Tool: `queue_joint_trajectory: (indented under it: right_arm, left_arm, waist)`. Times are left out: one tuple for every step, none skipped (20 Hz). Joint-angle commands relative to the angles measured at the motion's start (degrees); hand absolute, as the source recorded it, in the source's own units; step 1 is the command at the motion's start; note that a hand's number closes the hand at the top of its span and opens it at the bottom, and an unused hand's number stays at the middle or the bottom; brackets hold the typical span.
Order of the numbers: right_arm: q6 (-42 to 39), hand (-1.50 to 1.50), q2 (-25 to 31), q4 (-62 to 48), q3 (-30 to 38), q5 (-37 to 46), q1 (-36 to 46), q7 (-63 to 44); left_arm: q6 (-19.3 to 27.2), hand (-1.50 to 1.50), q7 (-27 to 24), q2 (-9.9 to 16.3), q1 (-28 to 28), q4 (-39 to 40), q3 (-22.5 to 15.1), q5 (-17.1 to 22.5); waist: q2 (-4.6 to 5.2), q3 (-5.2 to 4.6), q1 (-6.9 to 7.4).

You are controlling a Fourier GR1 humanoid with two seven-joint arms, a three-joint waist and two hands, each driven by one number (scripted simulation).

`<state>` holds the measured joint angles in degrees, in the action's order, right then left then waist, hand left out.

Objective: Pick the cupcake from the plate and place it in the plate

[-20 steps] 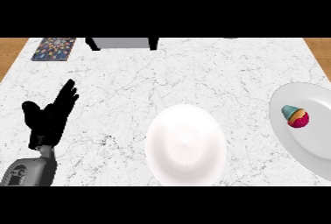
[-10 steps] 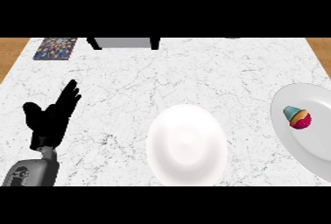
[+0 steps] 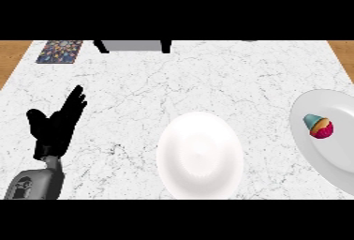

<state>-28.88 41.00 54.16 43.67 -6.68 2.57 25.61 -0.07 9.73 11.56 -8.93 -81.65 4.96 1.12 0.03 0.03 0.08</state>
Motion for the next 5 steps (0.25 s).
queue_joint_trajectory:
  right_arm:
    - [1.2,-1.50,2.9,-11.6,-1.5,4.8,1.9,8.3]
    - [-1.0,-1.50,3.2,-8.3,-1.4,3.3,0.0,6.5]
    - [0.5,-1.50,4.5,-11.5,-1.3,4.7,0.8,8.0]
    - [0.1,-1.50,5.5,-12.6,-1.8,4.6,1.7,7.6]
    - [-1.4,-1.50,6.3,-14.5,-0.9,4.5,0.0,10.1]
  left_arm:
    - [-1.8,0.00,-0.7,1.1,-2.5,3.6,1.9,1.2]
    - [-0.2,0.00,0.9,-0.6,-1.3,0.6,0.5,0.0]
    - [1.4,0.00,0.9,-1.4,-2.9,1.2,-0.7,-1.8]
    - [-0.5,0.00,2.3,-0.5,0.6,-2.6,0.2,0.1]
    - [-1.0,0.00,2.4,0.3,0.0,-3.1,0.3,-0.1]
  waist:
    - [0.11,0.04,0.13]
    - [-0.01,0.00,-0.07]
    - [0.03,0.02,-0.03]
    - [-0.02,0.01,0.13]
    - [-0.02,0.02,0.05]
